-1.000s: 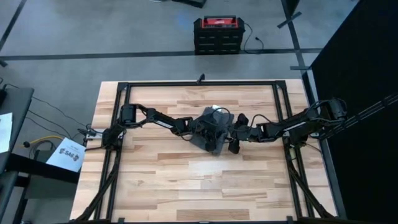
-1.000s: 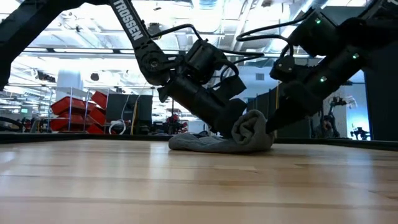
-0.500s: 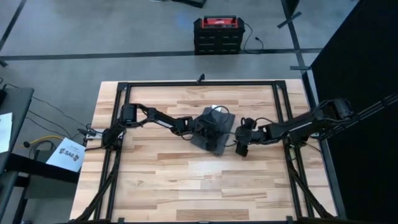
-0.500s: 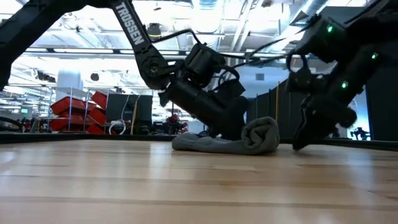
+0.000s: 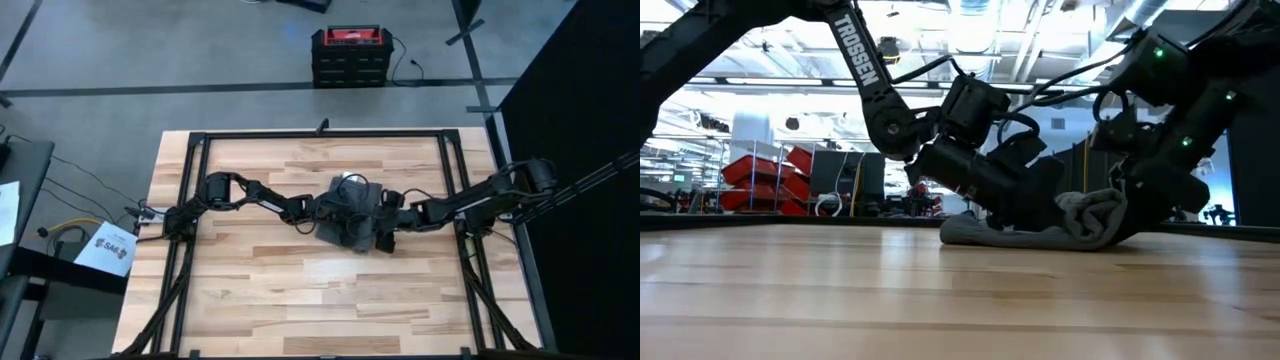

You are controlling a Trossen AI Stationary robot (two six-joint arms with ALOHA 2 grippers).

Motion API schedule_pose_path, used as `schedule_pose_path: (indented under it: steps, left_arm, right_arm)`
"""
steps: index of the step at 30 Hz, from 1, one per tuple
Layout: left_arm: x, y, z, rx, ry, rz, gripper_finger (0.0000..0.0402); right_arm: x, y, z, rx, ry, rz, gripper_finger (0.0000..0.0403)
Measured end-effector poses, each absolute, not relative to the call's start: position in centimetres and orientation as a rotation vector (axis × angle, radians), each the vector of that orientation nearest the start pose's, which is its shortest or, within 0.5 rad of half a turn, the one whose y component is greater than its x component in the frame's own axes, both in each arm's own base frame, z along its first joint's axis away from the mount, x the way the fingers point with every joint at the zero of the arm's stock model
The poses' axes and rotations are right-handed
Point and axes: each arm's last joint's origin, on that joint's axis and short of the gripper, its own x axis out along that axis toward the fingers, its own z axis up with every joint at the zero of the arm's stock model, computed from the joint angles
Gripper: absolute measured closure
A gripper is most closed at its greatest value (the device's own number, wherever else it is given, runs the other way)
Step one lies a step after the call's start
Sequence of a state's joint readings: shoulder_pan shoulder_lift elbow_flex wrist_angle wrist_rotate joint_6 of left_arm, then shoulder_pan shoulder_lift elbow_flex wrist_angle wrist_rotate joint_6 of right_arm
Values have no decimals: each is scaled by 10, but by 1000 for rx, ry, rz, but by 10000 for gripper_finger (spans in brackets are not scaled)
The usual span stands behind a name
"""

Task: Roll towel
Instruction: Roll the gray towel

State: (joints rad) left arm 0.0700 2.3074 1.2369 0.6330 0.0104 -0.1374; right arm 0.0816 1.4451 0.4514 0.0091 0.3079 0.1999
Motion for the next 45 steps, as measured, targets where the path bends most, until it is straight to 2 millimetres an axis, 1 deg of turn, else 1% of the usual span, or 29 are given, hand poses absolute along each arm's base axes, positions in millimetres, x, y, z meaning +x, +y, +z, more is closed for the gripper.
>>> schedule_pose_path:
  steps: [4, 7, 13, 15, 22, 27, 30, 33, 39, 45]
  left_arm:
    - [454, 29, 77, -89, 431, 41, 402]
    - [453, 29, 85, -36, 429, 18, 402]
    - [451, 28, 112, 49, 422, -6, 402]
    - [449, 28, 115, 68, 443, -10, 402]
    - [444, 33, 116, 153, 535, 40, 402]
    - [444, 43, 104, 152, 562, 64, 402]
    - [445, 45, 97, 150, 560, 69, 402]
    - [445, 45, 96, 151, 561, 69, 402]
    - [445, 44, 98, 160, 558, 69, 402]
    - [444, 43, 107, 159, 562, 70, 402]
  right_arm:
    - [223, 10, 121, -11, 901, -278, 163]
    - [224, 9, 122, -4, 891, -277, 163]
    - [227, 9, 122, -20, 870, -268, 163]
    - [227, 9, 123, -26, 867, -265, 163]
    - [228, 9, 124, -33, 860, -265, 163]
    - [228, 9, 124, -31, 853, -265, 163]
    - [231, 9, 127, -29, 817, -263, 163]
    - [236, 4, 129, -36, 769, -268, 163]
    - [239, -3, 130, -39, 736, -282, 163]
    - [241, -8, 132, -40, 717, -295, 163]
